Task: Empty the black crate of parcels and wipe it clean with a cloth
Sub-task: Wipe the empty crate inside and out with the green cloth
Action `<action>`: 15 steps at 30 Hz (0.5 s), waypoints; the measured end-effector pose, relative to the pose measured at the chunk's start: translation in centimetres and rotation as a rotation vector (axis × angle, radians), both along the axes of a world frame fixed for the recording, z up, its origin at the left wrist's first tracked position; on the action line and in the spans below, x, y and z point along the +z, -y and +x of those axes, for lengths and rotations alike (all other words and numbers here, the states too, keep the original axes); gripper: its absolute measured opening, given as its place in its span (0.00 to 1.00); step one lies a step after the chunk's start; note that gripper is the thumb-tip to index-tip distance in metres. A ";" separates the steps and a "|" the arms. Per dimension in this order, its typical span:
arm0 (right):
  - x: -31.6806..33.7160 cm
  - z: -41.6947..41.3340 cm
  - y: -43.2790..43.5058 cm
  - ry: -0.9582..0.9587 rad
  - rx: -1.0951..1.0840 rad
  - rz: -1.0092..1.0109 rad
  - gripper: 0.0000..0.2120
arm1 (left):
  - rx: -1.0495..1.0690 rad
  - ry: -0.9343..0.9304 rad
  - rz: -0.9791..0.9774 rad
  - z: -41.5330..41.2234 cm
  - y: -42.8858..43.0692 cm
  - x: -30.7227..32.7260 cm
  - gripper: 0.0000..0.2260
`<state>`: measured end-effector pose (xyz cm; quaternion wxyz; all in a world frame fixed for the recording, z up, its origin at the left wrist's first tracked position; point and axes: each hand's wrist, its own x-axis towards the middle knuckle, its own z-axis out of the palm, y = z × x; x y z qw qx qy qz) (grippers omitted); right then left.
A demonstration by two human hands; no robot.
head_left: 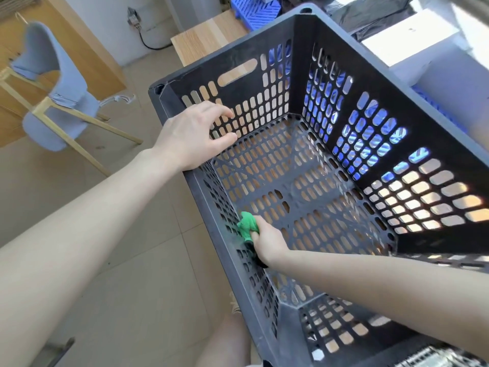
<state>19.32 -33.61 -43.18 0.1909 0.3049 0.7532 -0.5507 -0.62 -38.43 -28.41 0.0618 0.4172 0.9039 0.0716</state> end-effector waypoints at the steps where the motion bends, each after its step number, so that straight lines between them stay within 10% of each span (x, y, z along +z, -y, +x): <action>1: -0.7 -0.2 -0.1 0.044 0.031 0.022 0.20 | -0.003 -0.003 -0.002 -0.1 0.0 0.0 0.20; 15: 6.5 2.9 -0.4 -0.214 0.042 -0.015 0.18 | -0.085 -0.030 -0.027 -0.3 0.1 0.0 0.21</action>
